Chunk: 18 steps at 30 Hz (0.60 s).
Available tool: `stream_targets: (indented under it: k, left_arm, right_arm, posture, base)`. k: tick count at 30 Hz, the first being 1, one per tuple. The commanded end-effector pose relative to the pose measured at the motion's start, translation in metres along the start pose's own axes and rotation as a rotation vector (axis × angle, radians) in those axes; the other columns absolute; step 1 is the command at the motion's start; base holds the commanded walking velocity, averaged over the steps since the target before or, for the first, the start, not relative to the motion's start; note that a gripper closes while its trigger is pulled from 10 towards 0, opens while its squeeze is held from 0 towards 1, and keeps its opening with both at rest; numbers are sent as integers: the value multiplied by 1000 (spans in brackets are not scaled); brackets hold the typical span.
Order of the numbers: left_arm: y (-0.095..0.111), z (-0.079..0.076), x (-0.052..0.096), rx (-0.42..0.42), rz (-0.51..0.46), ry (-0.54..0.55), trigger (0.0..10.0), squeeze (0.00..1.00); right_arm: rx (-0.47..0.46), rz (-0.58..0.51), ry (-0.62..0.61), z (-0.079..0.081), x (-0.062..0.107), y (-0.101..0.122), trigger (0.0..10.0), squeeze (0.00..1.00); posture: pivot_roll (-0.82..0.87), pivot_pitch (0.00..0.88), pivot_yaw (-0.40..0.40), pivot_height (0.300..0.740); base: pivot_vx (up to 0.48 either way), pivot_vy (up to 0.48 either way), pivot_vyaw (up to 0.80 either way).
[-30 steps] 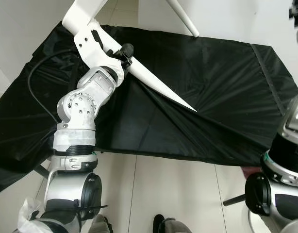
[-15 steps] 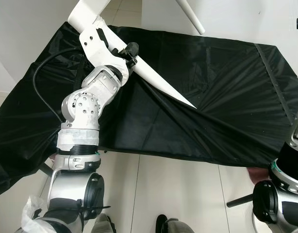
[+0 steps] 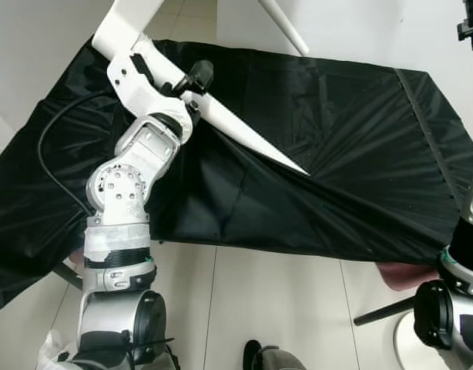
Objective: Building children table
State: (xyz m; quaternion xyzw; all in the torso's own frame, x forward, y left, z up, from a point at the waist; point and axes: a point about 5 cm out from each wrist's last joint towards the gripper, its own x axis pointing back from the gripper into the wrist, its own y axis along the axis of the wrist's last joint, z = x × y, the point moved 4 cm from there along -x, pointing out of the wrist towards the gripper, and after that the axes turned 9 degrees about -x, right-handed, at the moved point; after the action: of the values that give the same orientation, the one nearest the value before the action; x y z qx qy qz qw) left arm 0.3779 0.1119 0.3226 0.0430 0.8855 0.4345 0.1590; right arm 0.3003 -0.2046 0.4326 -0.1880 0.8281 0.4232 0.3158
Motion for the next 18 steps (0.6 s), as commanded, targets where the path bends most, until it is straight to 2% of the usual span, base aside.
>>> stream_targets:
  k: [1, 3, 5, 9, 11, 12, 17, 18]
  left_arm:
    - [35, 1, 11, -62, -143, 18, 10000, 0]
    - [35, 1, 11, -62, -143, 18, 10000, 0]
    - [35, 10, 13, -123, -139, 78, 10000, 0]
    - [43, 14, 14, -183, -166, 117, 10000, 0]
    - [43, 14, 14, -183, -166, 117, 10000, 0]
    - [62, 8, 20, -228, -228, 103, 0, 0]
    - [75, 7, 29, -257, -264, 108, 0, 0]
    - [74, 14, 33, -265, -254, 136, 0, 0]
  right_arm:
    - [-45, 47, 68, 12, 1, -14, 0, 0]
    - [-45, 47, 68, 12, 1, -14, 0, 0]
    - [-50, 38, 84, 14, -1, -13, 0, 0]
    - [-54, 35, 88, 14, -1, -13, 0, 0]
    - [-54, 35, 88, 14, -1, -13, 0, 0]
    - [-57, 41, 94, 16, -1, -16, 0, 0]
    - [-52, 43, 102, 16, 0, -17, 0, 0]
    - [-48, 37, 150, 20, 0, -17, 0, 0]
  posture:
    - [-29, 172, -100, 740]
    - [-29, 172, -100, 740]
    - [-27, 174, -103, 740]
    - [-25, 175, -104, 740]
    - [-25, 175, -104, 740]
    - [-28, 176, -98, 740]
    - [-30, 178, -93, 740]
    - [-27, 182, -96, 740]
  base:
    - [0, 0, 0]
    - [0, 0, 0]
    - [0, 0, 0]
    - [0, 0, 0]
    - [0, 0, 0]
    - [0, 0, 0]
    - [0, 0, 0]
    - [0, 0, 0]
